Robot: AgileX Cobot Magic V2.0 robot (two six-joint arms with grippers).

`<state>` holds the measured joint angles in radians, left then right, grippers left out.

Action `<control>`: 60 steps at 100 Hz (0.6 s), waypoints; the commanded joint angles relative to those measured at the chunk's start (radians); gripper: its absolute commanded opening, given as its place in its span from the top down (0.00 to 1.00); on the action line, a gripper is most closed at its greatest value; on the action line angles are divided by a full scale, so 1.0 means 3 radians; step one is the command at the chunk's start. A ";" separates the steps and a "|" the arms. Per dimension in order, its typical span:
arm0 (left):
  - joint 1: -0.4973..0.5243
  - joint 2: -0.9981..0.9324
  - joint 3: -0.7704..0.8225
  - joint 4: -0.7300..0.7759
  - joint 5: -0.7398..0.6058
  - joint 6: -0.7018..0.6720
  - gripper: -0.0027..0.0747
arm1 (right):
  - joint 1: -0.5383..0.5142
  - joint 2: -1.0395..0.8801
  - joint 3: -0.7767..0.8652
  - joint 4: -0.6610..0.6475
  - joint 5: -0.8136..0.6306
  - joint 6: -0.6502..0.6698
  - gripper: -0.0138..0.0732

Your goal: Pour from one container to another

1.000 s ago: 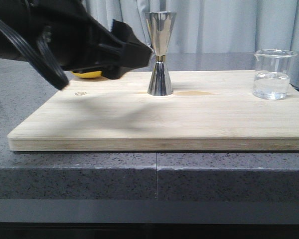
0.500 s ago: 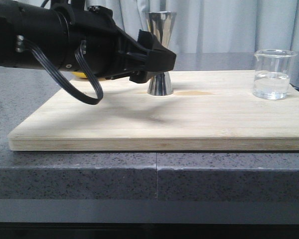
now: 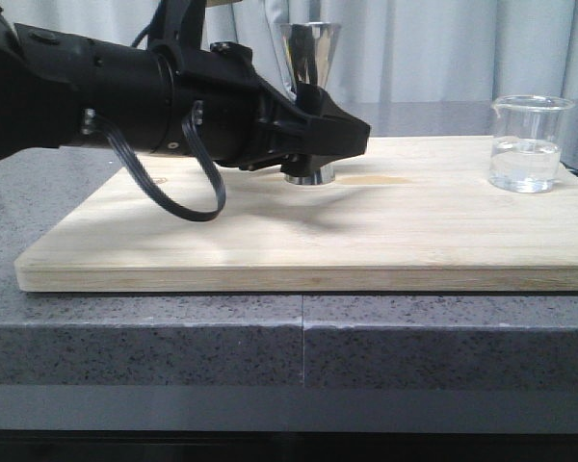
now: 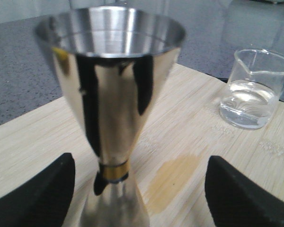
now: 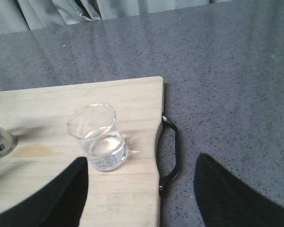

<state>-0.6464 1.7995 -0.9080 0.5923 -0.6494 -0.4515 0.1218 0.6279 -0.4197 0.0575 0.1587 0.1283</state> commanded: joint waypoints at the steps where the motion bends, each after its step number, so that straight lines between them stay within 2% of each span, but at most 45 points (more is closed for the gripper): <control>1: 0.0018 -0.0091 -0.0139 -0.0005 -0.0303 -0.0076 0.29 | 0.0009 0.0030 -0.0114 -0.0043 -0.0287 -0.0025 0.34; 31: 0.0023 -0.0041 -0.0159 -0.0005 -0.0315 -0.0071 0.40 | 0.0009 0.0030 -0.0114 -0.0043 -0.0267 -0.0025 0.34; 60: 0.0023 -0.0041 -0.0159 -0.0005 -0.0323 -0.0071 0.65 | 0.0009 0.0030 -0.0114 -0.0043 -0.0255 -0.0025 0.34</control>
<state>-0.6401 1.8287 -0.9262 0.6114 -0.6707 -0.4639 0.1218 0.6279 -0.4197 0.0575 0.1587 0.1283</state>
